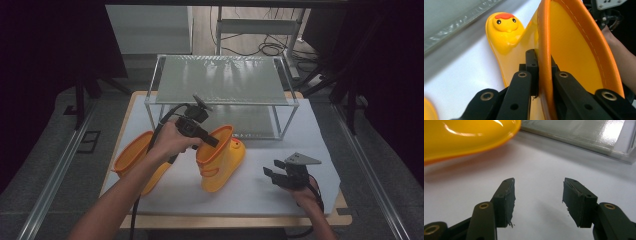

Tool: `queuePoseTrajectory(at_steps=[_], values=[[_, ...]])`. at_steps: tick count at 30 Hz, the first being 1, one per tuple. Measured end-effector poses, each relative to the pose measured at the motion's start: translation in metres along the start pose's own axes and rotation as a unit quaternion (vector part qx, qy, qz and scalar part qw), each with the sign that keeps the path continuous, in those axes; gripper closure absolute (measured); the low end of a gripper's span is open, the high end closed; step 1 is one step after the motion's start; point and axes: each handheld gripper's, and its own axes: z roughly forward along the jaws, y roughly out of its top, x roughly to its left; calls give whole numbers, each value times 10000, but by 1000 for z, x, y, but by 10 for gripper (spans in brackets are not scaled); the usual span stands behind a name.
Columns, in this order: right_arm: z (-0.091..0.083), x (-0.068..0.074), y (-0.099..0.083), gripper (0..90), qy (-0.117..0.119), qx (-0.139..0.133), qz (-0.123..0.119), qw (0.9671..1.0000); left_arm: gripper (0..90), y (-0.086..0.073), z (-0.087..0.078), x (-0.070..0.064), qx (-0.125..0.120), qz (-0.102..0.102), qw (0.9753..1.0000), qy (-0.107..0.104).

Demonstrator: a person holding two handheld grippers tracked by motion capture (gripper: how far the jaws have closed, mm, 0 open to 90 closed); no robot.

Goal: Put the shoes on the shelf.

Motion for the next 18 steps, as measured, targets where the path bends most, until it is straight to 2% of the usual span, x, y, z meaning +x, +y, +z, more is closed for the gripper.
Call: queuePoseTrajectory(at_steps=[4,9,18], values=[[0,0,1,432,17,0,-16,10000,874,-10,-16,-5,7,77,9999,152],[1,1,2,431,28,5,-38,10000,873,-27,-31,-6,18,122,9995,282],[3,2,3,431,47,8,-69,10000,873,-60,-46,10,21,-8,9991,432]])
